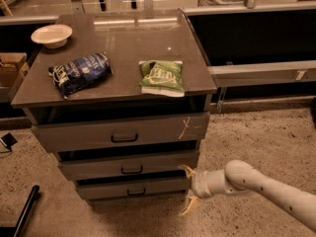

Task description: Open bottom drawer

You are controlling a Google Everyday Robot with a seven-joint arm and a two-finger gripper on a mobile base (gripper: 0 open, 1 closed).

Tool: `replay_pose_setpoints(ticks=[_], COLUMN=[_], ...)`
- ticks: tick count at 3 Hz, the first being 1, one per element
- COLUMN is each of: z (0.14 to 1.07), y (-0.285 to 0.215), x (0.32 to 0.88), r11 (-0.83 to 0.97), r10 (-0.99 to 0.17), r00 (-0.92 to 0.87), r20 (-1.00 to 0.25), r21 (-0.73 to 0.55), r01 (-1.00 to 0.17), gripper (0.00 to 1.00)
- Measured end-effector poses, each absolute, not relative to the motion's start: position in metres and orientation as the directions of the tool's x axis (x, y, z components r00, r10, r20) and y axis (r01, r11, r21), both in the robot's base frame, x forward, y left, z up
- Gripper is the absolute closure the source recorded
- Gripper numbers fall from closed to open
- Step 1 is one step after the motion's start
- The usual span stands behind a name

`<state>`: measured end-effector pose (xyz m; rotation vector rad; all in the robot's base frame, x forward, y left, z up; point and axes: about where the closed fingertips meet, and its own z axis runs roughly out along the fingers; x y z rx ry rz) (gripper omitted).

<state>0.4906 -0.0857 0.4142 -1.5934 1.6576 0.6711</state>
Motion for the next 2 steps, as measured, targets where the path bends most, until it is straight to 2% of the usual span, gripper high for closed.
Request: replay_pose_setpoints(ticks=[2], z=[0.286], y=[-0.046], x=[0.500], r11=[-0.031], r10=[-0.528], r00=[-0.002], r20=[-0.849], r21=[0.022], r01=[-0.999], gripper=[0.00])
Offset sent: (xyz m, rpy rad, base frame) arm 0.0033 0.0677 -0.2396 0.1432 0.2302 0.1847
